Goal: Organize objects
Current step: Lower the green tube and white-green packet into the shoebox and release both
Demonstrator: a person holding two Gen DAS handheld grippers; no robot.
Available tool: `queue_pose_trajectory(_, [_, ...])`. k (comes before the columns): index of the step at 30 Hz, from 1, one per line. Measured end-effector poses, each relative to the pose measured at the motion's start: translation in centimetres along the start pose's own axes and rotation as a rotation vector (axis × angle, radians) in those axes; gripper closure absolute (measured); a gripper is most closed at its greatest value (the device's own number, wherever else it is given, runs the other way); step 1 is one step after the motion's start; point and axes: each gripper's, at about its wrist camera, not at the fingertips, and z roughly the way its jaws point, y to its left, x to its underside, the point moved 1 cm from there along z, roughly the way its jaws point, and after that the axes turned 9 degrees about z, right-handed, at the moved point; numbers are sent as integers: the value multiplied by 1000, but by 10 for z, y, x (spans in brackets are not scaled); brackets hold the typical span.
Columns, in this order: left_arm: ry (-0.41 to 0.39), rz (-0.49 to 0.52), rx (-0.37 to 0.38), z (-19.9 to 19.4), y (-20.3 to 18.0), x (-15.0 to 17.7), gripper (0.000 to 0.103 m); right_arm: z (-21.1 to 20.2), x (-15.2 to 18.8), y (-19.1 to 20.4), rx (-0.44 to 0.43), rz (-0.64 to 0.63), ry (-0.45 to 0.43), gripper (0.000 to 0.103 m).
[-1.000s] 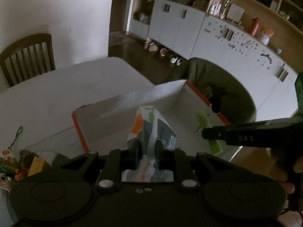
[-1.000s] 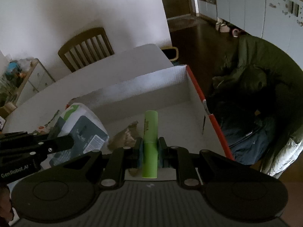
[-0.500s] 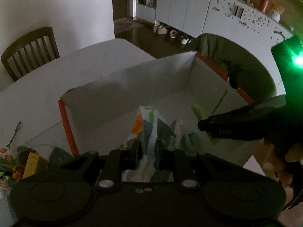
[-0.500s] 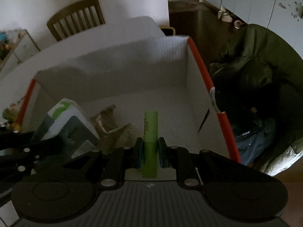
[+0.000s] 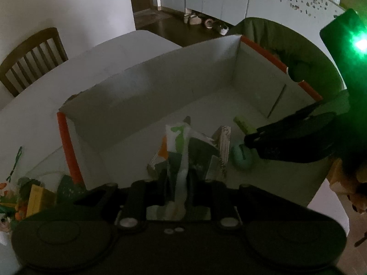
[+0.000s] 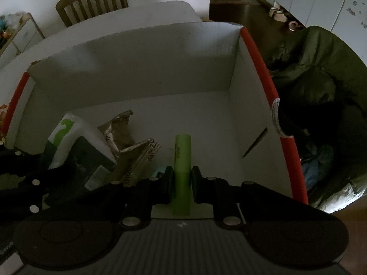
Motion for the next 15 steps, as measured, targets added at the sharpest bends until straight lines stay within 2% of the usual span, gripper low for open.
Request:
queue_pose_trajectory(10, [31,-12,26,6,4,-1,73,-5,-2,-3,-12,11,8,87])
queue_pose_trajectory(12, [27,-13,33,5,4,1,62,-9,-2,-4,-18,20,1,87])
queue_pose_trajectory(14, [19,-17,31,3,4,2,42,-14,-1,-5,-31,29,-2,87])
queue_pose_trajectory(15, [11,-16,30,1,4,3,42,-16,-1,-6,-39,33,-3,87])
